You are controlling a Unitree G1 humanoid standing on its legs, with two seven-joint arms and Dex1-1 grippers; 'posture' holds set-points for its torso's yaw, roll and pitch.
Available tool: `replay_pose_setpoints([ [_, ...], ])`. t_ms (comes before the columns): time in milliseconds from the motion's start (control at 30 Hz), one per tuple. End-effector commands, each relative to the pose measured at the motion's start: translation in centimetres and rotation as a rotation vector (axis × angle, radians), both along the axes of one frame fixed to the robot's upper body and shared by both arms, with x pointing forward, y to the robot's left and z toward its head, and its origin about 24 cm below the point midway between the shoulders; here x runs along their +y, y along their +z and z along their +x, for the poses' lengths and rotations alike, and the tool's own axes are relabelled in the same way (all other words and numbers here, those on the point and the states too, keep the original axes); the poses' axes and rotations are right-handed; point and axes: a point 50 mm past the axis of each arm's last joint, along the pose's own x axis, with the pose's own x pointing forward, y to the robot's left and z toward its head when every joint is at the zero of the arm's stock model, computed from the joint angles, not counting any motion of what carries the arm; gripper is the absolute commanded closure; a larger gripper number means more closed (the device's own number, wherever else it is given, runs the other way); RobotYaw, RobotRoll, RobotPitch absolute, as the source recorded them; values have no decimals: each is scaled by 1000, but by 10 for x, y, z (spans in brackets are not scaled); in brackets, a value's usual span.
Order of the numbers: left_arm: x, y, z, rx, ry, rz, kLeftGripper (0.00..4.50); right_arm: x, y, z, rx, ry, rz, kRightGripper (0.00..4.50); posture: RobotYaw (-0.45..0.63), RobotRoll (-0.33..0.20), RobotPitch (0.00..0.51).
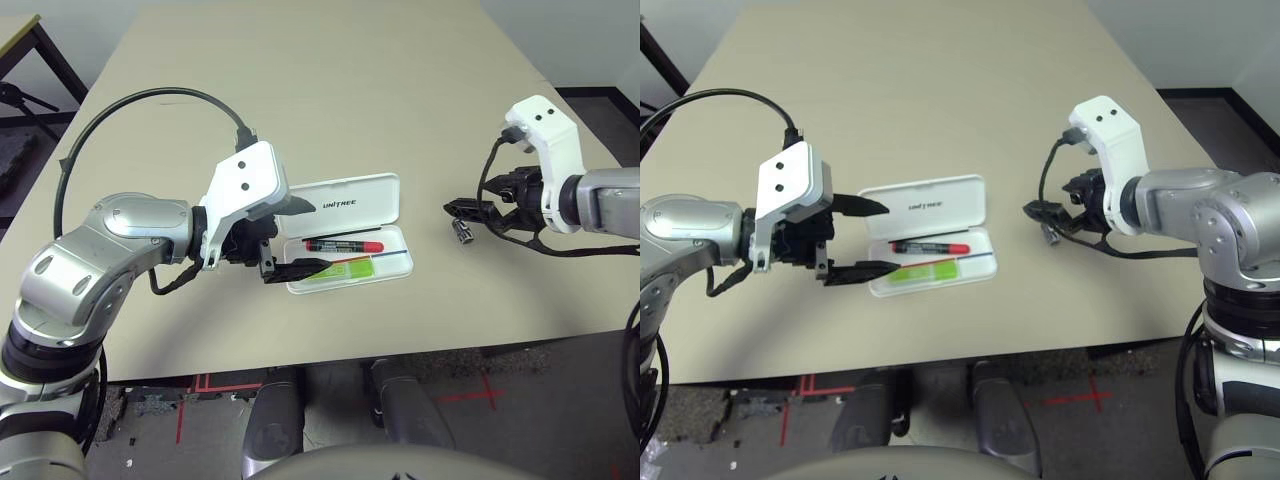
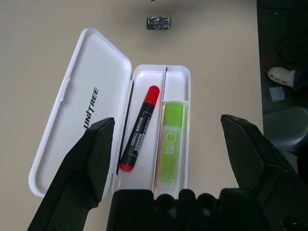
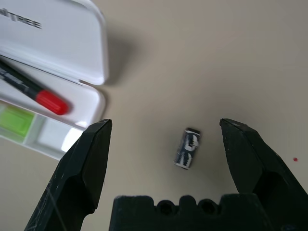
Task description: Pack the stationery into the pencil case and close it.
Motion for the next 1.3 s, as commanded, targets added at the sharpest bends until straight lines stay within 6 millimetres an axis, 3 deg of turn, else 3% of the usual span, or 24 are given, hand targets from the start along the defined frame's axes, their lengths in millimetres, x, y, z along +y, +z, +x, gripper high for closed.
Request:
replay_pose_setpoints([
  [33,-6,-2,-2,-2,-28,-6,36,-4,-8,0,71,-27,-50,0,-88,0,138],
  [233,-8,-5,-3,-6,-22,-11,36,-14,-35,3,179,-119,-64,0,-69,0,138],
  [467,-9,-4,-6,-14,-14,-13,36,-4,-58,11,236,-157,-42,0,-47,0,137],
  [1300,-12,-2,-9,-29,-21,-4,36,4,-82,30,201,-169,-35,0,-23,0,132],
])
